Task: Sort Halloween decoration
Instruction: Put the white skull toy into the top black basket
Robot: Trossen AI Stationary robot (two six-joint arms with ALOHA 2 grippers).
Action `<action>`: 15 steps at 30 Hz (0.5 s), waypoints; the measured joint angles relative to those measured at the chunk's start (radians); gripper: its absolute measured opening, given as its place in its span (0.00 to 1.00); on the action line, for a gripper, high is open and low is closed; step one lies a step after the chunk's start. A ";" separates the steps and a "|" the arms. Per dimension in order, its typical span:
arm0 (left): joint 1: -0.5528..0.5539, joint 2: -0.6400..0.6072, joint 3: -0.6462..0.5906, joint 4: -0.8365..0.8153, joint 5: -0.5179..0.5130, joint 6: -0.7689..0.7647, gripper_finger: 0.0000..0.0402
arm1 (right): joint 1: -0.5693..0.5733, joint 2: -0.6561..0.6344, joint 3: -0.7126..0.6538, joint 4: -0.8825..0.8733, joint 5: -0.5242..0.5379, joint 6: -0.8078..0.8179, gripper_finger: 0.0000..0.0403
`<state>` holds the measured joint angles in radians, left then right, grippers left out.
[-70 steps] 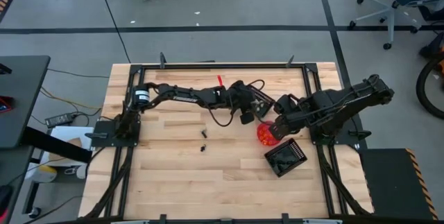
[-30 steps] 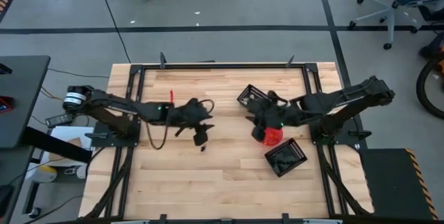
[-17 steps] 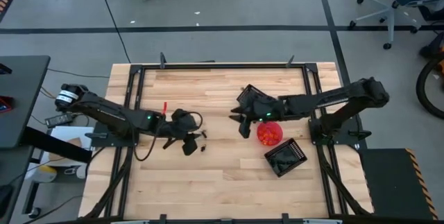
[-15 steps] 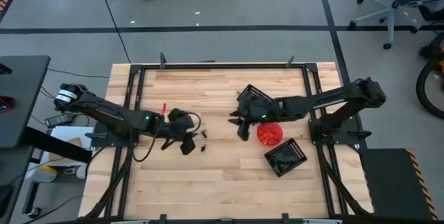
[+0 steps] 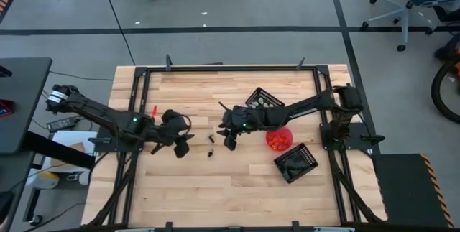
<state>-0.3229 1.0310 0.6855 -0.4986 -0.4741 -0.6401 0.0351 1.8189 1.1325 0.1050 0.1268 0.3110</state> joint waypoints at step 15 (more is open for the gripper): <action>0.001 -0.219 -0.190 0.010 -0.004 -0.133 0.39 | -0.077 0.160 0.096 0.043 -0.069 -0.079 0.56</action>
<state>-0.3222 0.8120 0.4960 -0.4891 -0.4784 -0.7733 -0.0417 1.9793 1.2285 0.1481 0.0578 0.2323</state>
